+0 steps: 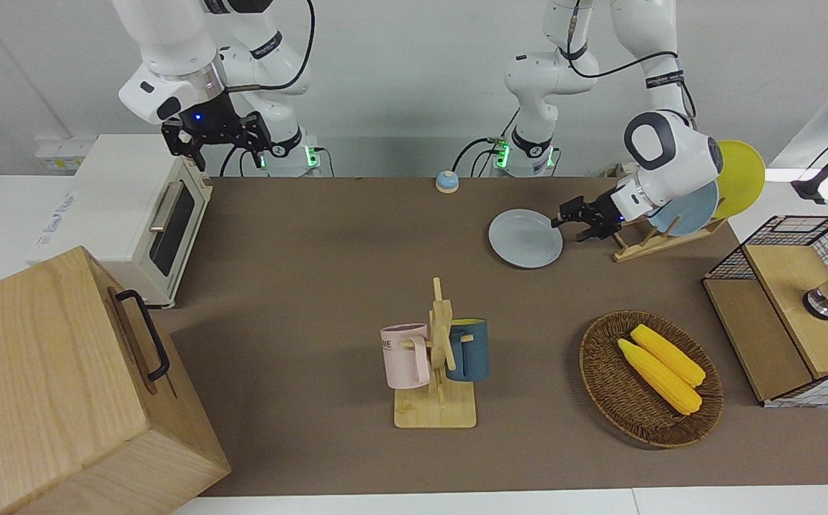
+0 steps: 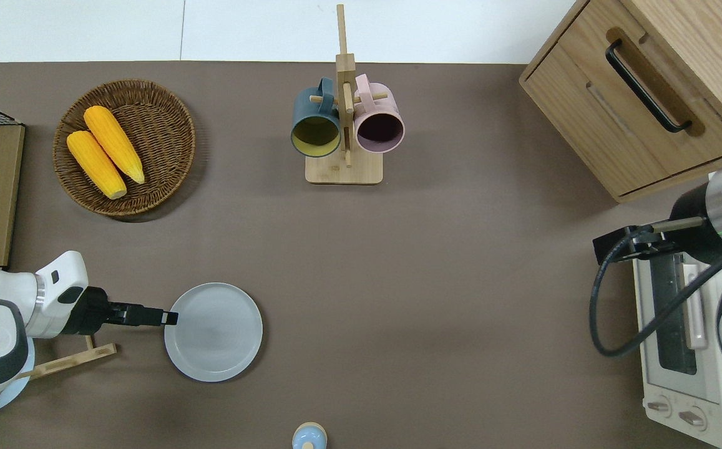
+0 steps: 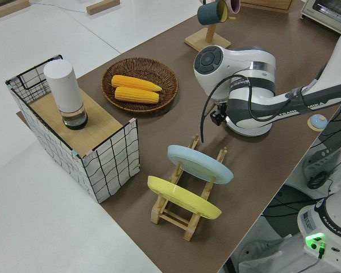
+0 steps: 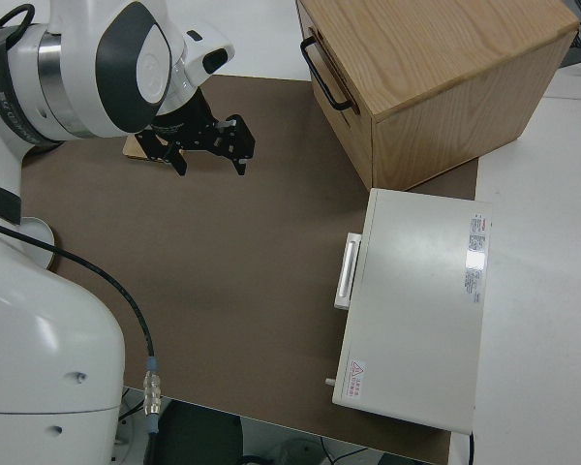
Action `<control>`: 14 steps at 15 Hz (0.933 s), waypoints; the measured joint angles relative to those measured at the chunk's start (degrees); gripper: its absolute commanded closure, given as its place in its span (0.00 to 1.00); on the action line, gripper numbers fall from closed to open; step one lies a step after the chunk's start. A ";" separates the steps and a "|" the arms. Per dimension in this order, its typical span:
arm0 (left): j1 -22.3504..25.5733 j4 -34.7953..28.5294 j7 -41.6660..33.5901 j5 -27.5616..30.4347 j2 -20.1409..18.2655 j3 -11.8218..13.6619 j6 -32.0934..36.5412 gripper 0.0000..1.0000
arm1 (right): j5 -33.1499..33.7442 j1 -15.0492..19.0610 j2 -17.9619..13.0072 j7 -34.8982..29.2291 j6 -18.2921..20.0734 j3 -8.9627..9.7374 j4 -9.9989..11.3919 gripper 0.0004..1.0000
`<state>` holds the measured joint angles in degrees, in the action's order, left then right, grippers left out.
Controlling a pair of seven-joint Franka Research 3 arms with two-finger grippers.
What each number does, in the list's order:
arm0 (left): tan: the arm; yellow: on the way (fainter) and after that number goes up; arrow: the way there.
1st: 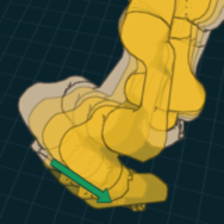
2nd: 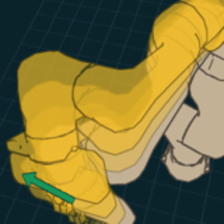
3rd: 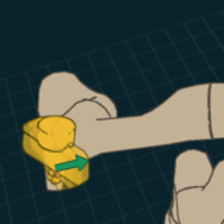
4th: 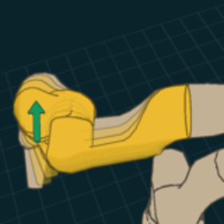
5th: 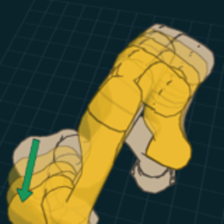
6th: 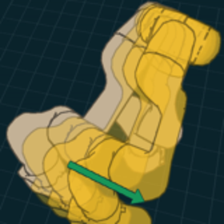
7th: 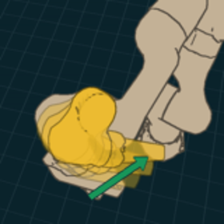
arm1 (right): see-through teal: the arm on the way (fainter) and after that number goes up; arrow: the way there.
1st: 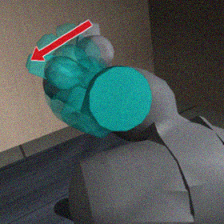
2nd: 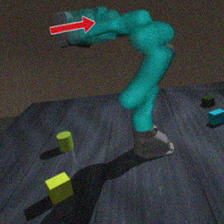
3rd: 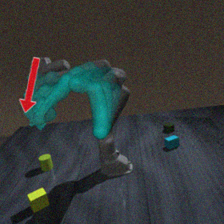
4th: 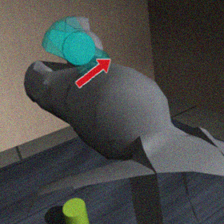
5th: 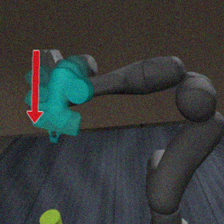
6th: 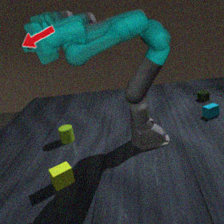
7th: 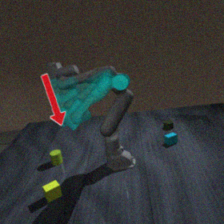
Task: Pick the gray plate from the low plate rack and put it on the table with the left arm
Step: 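Open the left gripper and withdraw it from the plate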
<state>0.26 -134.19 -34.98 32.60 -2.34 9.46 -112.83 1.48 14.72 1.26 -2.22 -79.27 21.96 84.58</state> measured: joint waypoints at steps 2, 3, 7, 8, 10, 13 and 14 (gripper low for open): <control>0.00 0.56 0.19 -0.94 -0.03 0.22 -0.02 0.01 | 0.00 0.00 0.00 0.00 0.00 0.00 0.00 0.02; 0.01 1.19 1.08 -2.45 -0.10 0.26 -0.03 0.01 | 0.00 0.00 0.00 0.00 0.00 0.00 0.00 0.02; -0.08 6.21 8.89 -10.54 -1.03 -0.23 1.25 0.01 | 0.00 0.00 0.00 0.00 0.00 0.00 0.00 0.02; -0.12 7.99 11.27 -12.79 -1.57 -0.51 2.30 0.01 | 0.00 0.00 0.00 0.00 0.00 0.00 0.00 0.02; -0.25 11.62 15.09 -17.30 -2.52 -0.96 4.70 0.01 | 0.00 0.00 0.00 0.00 0.00 0.00 0.00 0.02; -0.54 16.86 17.79 -22.57 -3.29 -1.30 7.11 0.01 | 0.00 0.00 0.00 0.00 0.00 0.00 0.00 0.02; -0.57 18.65 18.71 -24.19 -3.36 -1.49 7.93 0.01 | 0.00 0.00 0.00 0.00 0.00 0.00 0.00 0.02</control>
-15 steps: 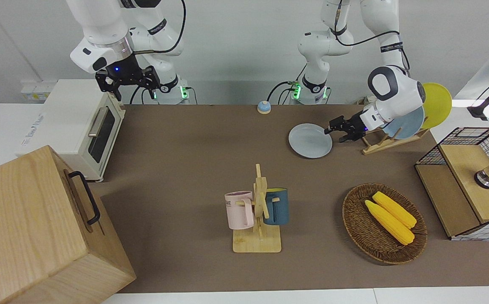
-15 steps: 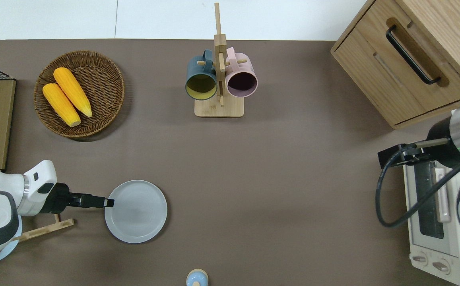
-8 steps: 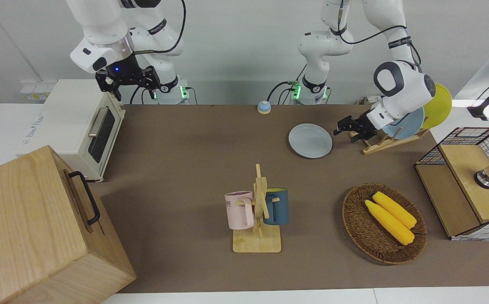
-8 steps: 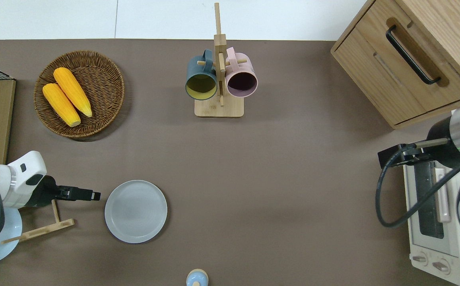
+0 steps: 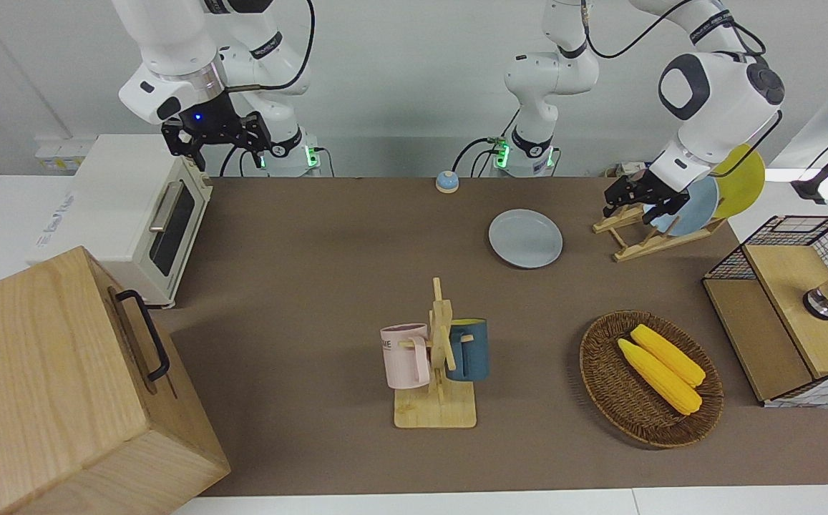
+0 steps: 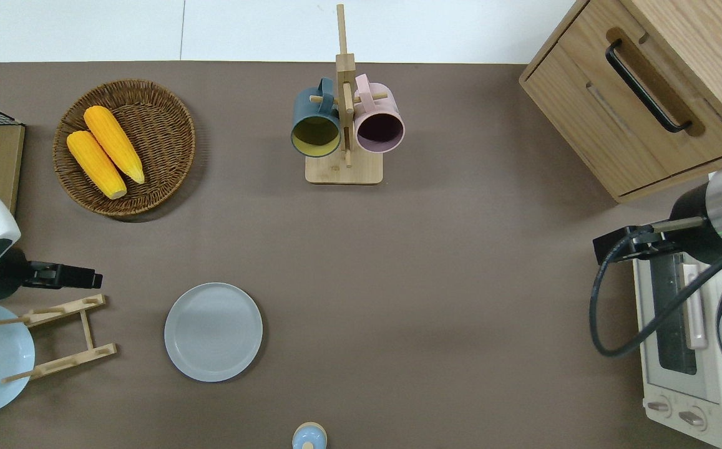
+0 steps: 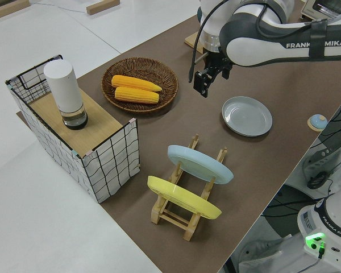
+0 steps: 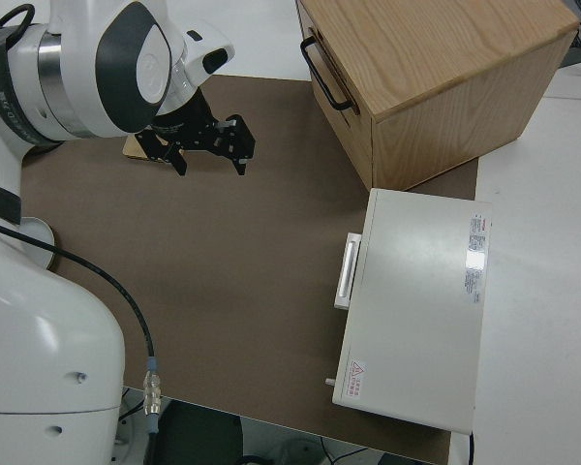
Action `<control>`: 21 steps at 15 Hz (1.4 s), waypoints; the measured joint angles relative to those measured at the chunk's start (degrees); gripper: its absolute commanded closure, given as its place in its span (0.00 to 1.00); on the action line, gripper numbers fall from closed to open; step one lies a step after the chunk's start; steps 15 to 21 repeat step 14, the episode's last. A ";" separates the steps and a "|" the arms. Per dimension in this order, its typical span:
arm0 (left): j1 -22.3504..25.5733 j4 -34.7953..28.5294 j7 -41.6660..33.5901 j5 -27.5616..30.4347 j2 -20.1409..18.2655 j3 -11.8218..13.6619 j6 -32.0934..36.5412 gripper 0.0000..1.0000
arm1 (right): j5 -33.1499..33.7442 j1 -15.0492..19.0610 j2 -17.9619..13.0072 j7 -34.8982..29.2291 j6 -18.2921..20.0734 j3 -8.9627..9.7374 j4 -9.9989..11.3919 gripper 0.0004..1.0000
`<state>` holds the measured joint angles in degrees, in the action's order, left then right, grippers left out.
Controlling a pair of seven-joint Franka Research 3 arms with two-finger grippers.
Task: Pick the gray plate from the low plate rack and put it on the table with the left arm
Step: 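Open the left gripper and withdraw it from the plate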
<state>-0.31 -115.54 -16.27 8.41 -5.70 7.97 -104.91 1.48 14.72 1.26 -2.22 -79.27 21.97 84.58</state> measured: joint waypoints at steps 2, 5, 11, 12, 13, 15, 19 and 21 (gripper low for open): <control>-0.04 3.49 1.68 -3.08 -0.07 -0.64 1.91 0.01 | 0.00 0.00 0.00 0.00 0.00 0.00 0.00 0.02; -0.13 7.21 3.42 -6.86 -0.13 -1.60 4.13 0.01 | 0.00 0.00 0.00 0.00 0.00 0.00 0.00 0.02; -0.68 15.22 4.83 -8.03 -0.26 -2.38 10.71 0.01 | 0.00 0.00 0.00 0.00 0.00 0.00 0.00 0.02; -1.05 15.92 4.92 -8.06 -0.26 -2.46 11.24 0.01 | 0.00 0.00 0.00 0.00 0.00 0.00 0.00 0.02; -1.32 16.31 5.05 -8.09 -0.26 -2.60 11.51 0.01 | 0.00 0.00 0.00 0.00 0.00 0.00 0.00 0.02; -1.61 16.42 5.21 -8.09 -0.25 -2.62 11.61 0.01 | 0.00 0.00 0.00 0.00 0.00 0.00 0.00 0.02; -1.61 16.42 5.21 -8.09 -0.25 -2.62 11.61 0.01 | 0.00 0.00 0.00 0.00 0.00 0.00 0.00 0.02; -1.61 16.42 5.21 -8.09 -0.25 -2.62 11.61 0.01 | 0.00 0.00 0.00 0.00 0.00 0.00 0.00 0.02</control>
